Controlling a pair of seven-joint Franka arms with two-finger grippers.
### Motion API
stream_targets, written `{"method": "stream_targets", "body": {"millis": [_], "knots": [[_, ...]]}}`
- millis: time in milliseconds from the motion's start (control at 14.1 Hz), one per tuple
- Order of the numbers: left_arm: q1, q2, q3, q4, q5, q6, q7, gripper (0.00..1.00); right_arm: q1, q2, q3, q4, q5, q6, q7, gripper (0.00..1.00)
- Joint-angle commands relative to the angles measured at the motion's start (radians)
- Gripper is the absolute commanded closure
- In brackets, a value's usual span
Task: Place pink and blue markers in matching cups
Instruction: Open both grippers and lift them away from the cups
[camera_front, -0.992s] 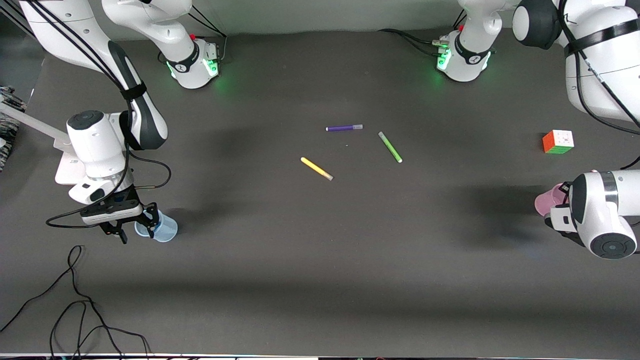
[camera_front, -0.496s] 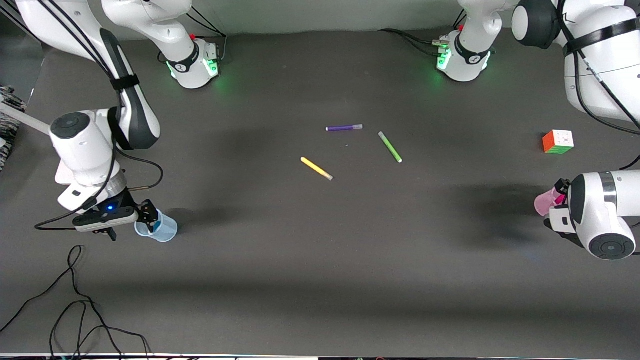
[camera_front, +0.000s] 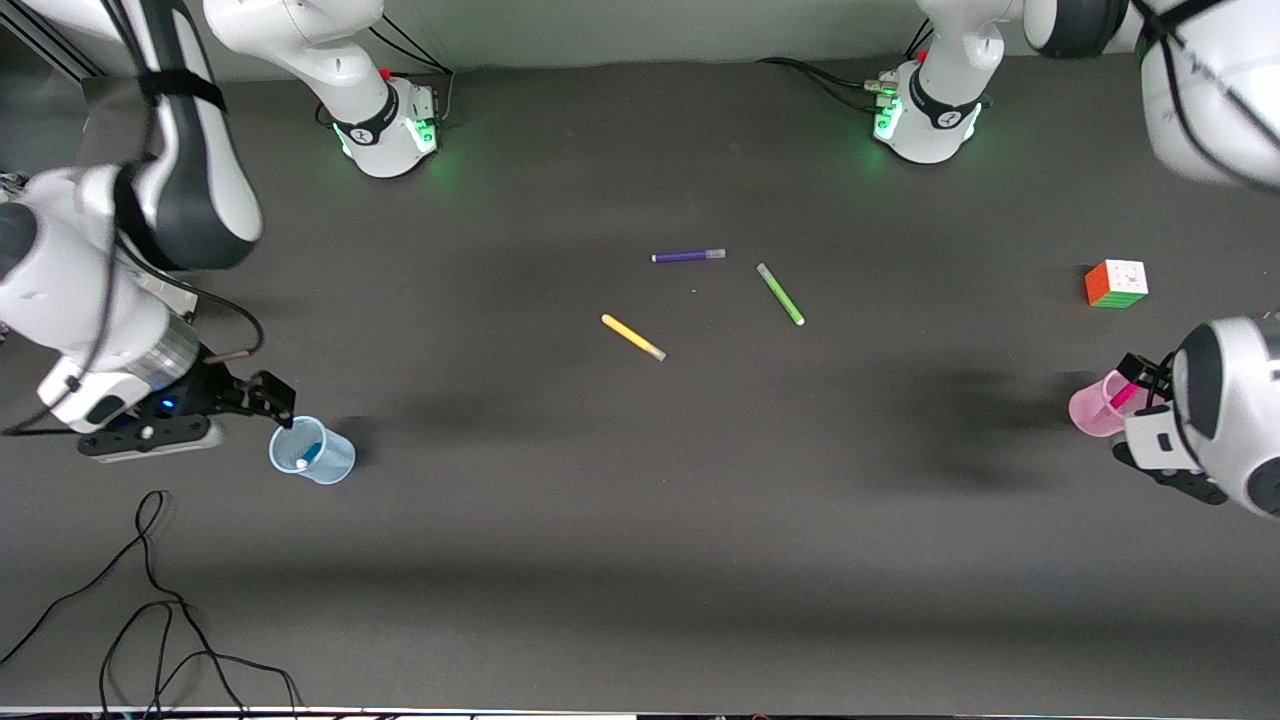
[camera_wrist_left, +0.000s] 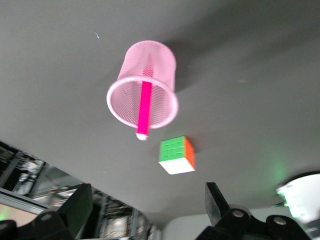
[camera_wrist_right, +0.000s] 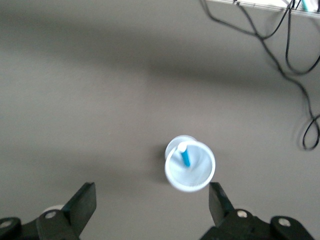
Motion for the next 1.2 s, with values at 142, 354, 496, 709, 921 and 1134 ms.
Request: {"method": "stream_targets", "body": {"millis": [142, 354, 496, 709, 921, 1134], "knots": [[-0.131, -0.207, 0.001, -0.058, -0.142, -0.069, -0.304, 0.0, 0.004, -0.115, -0.008, 0.028, 0.035, -0.238, 0.039, 0.0], [-0.171, -0.362, -0.003, -0.205, -0.233, 0.042, -0.416, 0.0, 0.001, -0.168, -0.011, 0.043, 0.032, -0.295, 0.039, 0.0], [-0.163, -0.505, -0.075, -0.384, -0.23, 0.168, -0.503, 0.0, 0.001, -0.159, -0.011, 0.104, 0.023, -0.349, 0.042, 0.0], [-0.079, -0.683, -0.208, -0.56, -0.224, 0.253, -0.621, 0.0, -0.001, -0.192, -0.027, 0.127, 0.024, -0.401, 0.043, 0.0], [0.03, -0.682, -0.289, -0.473, -0.224, 0.15, -0.627, 0.0, 0.001, -0.267, -0.029, 0.023, 0.023, -0.377, 0.043, 0.0], [0.05, -0.666, -0.269, -0.394, -0.224, 0.124, -0.629, 0.0, 0.003, -0.254, -0.026, 0.043, 0.011, -0.366, 0.043, 0.0]]}}
